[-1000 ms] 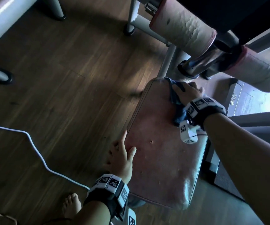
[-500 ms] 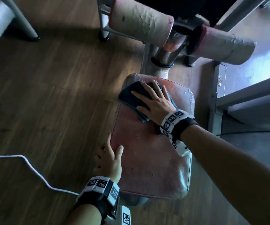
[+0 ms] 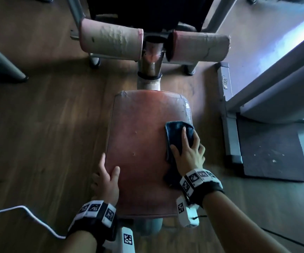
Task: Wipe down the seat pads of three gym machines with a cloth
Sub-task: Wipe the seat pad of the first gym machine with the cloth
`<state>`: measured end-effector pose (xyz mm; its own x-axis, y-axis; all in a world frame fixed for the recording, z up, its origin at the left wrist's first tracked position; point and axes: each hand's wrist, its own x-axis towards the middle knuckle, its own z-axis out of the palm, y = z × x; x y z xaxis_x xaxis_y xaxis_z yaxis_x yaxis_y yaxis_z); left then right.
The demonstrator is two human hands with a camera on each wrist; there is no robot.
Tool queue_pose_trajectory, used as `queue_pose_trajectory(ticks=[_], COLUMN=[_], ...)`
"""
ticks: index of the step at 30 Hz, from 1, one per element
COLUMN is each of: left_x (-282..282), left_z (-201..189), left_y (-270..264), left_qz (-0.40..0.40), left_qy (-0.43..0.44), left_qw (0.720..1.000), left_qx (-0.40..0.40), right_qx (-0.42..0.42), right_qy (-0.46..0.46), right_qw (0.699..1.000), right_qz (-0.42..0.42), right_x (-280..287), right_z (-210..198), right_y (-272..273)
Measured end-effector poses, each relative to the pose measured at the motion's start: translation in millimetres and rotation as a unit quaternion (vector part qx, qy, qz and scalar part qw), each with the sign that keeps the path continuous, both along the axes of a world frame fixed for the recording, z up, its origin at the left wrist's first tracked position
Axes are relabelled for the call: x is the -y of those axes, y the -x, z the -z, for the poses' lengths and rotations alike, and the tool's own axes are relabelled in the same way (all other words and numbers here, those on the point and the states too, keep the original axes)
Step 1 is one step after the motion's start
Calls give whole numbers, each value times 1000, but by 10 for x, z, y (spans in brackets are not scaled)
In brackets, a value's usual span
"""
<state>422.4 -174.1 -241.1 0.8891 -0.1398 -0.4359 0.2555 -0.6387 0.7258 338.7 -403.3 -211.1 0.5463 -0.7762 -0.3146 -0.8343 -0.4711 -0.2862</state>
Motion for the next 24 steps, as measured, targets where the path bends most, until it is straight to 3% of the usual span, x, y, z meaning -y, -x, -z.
queue_pose_trajectory(ticks=[3,7,11,24], left_x=[-16,-11,-23,-32], left_z=[59,71,140,126], left_y=[-24,-47,-51,-19], left_qz=[-12,-20,-14,1], left_qy=[43,36,32,26], left_qw=[999,999,999,1000], left_qx=[-6,-3,-8,12], right_qx=[29,141,174,149], right_qy=[-42,-105,-134,-150], right_qw=[998,980,967,971], right_qz=[38,96,132,111], right_x=[-104,-312,-494,-61], right_z=[29,132,169,179], right_y=[370,891,1138,727])
